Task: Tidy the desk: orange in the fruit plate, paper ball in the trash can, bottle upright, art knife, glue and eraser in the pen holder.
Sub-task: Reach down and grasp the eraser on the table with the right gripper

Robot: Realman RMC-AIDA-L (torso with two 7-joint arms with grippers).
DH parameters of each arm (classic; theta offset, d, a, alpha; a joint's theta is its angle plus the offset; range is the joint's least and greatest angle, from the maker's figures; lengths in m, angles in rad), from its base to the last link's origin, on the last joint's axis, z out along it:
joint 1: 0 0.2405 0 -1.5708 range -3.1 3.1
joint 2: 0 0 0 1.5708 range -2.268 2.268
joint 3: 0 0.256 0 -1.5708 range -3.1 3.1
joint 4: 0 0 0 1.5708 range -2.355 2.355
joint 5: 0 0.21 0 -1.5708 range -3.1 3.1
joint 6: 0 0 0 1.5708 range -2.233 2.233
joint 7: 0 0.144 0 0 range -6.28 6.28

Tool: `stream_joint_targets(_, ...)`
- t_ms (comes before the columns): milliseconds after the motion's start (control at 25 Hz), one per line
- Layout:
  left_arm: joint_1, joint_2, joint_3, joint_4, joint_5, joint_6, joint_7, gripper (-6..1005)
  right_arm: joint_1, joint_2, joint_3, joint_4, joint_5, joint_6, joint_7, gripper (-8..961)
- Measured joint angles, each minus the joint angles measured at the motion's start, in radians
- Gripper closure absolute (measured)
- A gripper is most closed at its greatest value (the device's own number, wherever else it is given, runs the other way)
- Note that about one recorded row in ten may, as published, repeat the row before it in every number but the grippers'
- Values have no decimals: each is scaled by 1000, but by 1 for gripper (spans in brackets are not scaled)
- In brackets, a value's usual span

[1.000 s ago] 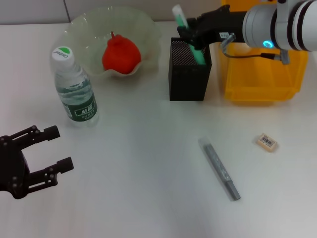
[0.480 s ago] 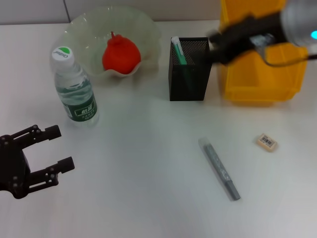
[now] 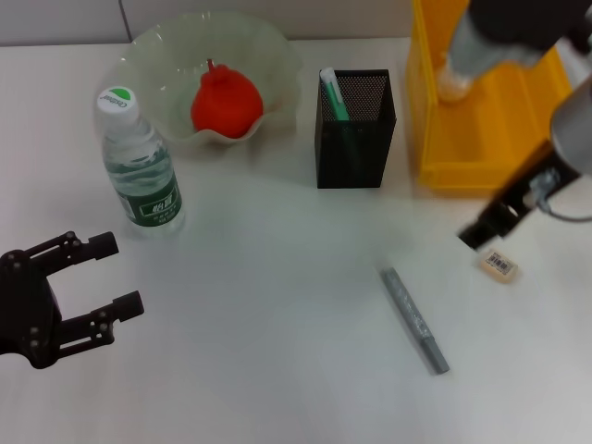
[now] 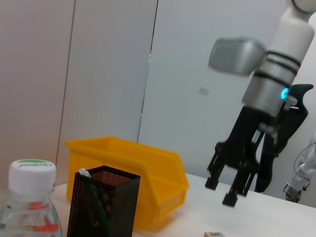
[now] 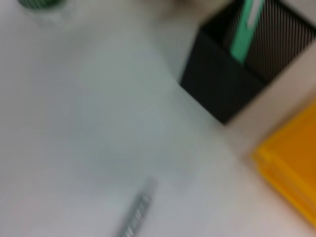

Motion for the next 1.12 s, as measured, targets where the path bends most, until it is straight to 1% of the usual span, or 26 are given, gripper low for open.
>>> stream_joint_targets(80, -2, 0, 0, 0, 0, 1, 0, 229, 0, 1, -38, 48, -37, 20, 14, 351)
stream_joint_targets(160, -2, -1, 0, 0, 0, 1, 0, 229, -3, 1, -52, 88, -43, 38, 19, 305)
stream_joint_targets(320, -2, -2, 0, 0, 0, 4, 1, 229, -5, 1, -49, 155, -38, 60, 21, 212)
stream_joint_targets(440, 0, -2, -2, 0, 0, 5, 1, 229, -3, 2, -48, 195, -39, 69, 21, 213)
stream_joint_targets(840, -4, -3, -1, 0, 0, -1, 1, 229, -8, -1, -47, 270, -44, 140, 11, 216)
stream_joint_targets(1120, -7, -5, -5, 0, 0, -1, 0, 229, -7, -2, -45, 303, -43, 179, 2, 227)
